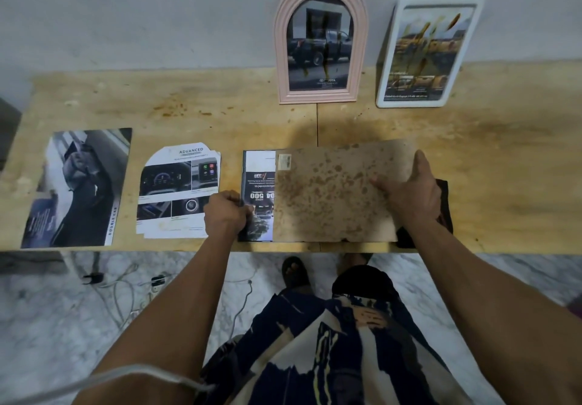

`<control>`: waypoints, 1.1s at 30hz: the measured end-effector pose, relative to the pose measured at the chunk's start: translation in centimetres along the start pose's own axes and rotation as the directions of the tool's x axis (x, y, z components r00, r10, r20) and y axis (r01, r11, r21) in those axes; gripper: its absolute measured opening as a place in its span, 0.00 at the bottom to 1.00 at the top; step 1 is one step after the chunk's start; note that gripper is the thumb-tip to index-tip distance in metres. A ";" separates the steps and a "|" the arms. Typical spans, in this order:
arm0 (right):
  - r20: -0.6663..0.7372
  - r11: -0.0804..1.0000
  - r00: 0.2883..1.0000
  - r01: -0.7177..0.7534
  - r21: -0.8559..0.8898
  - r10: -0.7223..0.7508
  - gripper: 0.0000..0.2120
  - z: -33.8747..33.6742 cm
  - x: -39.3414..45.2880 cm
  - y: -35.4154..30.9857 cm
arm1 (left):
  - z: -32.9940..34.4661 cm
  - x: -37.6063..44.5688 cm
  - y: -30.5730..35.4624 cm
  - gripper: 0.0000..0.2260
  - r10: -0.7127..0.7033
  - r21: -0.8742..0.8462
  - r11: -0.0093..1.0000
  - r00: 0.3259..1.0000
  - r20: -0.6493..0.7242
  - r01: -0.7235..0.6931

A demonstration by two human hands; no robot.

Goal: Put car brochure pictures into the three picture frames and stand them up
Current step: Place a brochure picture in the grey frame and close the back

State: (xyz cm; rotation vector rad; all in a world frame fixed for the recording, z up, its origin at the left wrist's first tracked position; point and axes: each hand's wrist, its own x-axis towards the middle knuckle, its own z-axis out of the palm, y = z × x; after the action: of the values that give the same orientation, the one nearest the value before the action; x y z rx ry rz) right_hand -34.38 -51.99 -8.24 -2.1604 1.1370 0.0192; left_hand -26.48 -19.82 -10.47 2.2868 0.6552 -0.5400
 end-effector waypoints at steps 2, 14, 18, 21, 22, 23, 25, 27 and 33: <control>-0.002 1.000 1.000 -0.023 -0.014 0.023 0.50 0.3 0.0 -0.1 | -0.1 0.0 -0.1 0.11 -0.004 -0.004 1.000 1.000 0.000 0.004; 0.078 0.994 0.991 -0.112 -0.019 0.113 0.46 3.5 -0.8 -0.9 | -0.1 0.6 -0.1 0.13 -0.030 -0.050 0.998 0.999 -0.012 0.030; 0.127 0.998 0.990 -0.062 -0.022 0.064 0.48 5.2 -0.9 -1.8 | -0.1 0.9 -0.4 0.06 -0.035 -0.080 0.996 0.999 -0.026 0.033; 0.150 0.993 0.985 -0.068 -0.094 0.081 0.49 6.0 -1.2 -2.4 | 0.1 1.1 -0.5 0.03 -0.032 -0.065 0.997 0.999 -0.042 0.030; 0.149 0.990 0.985 -0.064 -0.126 0.083 0.49 6.3 -1.3 -2.7 | 0.1 1.2 -0.5 0.02 -0.040 -0.068 0.997 0.998 -0.042 0.037; 0.151 0.985 0.984 -0.070 -0.156 0.094 0.48 6.4 -1.6 -3.0 | 0.2 1.3 -0.5 0.02 -0.047 -0.065 0.997 0.998 -0.041 0.045; 0.157 0.976 0.979 -0.101 -0.192 0.132 0.48 6.7 -1.8 -3.6 | 0.3 1.6 -0.5 0.03 -0.056 -0.043 0.998 0.998 -0.026 0.055; 0.169 0.971 0.976 -0.103 -0.215 0.140 0.48 6.8 -1.8 -3.8 | 0.3 1.6 -0.5 0.06 -0.050 -0.014 0.999 0.999 -0.018 0.049; 0.258 0.952 0.966 0.068 -0.298 0.011 0.57 6.1 -2.1 -3.4 | -0.1 0.2 0.9 0.20 0.052 0.190 0.980 0.998 0.036 -0.058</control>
State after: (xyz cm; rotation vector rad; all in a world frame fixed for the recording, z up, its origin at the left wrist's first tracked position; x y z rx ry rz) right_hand -31.45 -45.63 -10.36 -2.3572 1.0019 0.4785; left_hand -25.73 -20.24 -10.05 2.4621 0.5435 -0.6344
